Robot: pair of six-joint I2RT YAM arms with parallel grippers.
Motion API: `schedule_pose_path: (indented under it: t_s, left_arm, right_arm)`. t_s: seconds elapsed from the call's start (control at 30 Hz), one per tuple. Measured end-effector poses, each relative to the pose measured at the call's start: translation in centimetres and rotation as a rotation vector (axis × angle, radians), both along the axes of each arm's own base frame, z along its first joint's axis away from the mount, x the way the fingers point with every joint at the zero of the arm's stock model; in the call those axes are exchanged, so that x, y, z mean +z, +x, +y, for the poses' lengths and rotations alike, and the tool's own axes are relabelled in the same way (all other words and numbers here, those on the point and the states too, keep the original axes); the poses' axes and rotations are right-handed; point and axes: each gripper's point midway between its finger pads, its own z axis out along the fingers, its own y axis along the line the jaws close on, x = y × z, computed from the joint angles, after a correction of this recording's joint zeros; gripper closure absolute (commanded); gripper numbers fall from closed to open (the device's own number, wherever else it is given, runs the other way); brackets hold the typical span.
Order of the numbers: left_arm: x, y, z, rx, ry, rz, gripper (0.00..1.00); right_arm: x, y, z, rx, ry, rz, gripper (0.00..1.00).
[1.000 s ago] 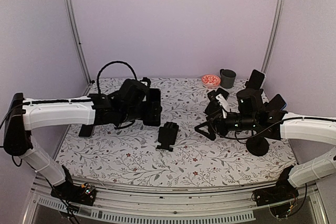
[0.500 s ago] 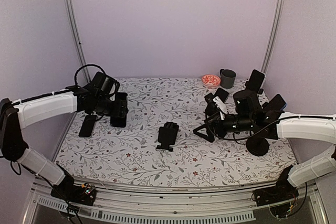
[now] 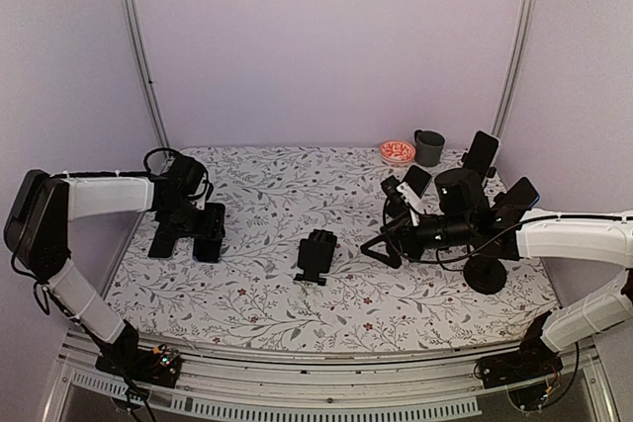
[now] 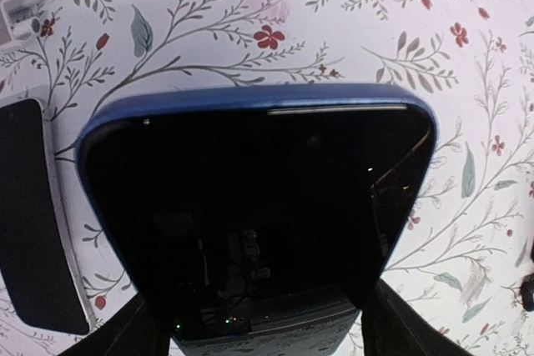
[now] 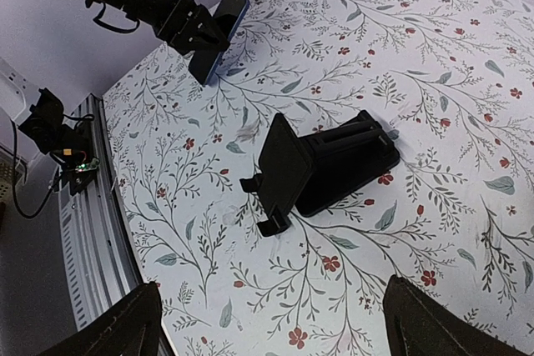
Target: Remove the phone from the phone stand
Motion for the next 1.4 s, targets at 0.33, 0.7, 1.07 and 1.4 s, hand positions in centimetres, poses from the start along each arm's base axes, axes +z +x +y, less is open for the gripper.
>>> schedule_pose_path:
  t_s: [0.33,0.7,1.07,1.4]
  left_arm:
    - [-2.8,0.9,1.4,0.015,0.026,0.048,0.43]
    - [-4.4,1.5,1.8,0.025,0.047,0.082,0.35]
    - [-4.6,1.5,2.4,0.021,0.083,0.086,0.05]
    - [-3.7,1.3,1.9,0.005,0.087,0.067,0.01]
  right_arm:
    - [-0.1,0.0,0.1,0.003,-0.001,0.003,0.05]
    - [-0.5,0.3,0.4,0.006,-0.009,0.014,0.06]
    - [-0.5,0.3,0.4,0.006,-0.009,0.014,0.05]
    - [-0.3,0.2,0.4,0.005,-0.005,0.011,0.05]
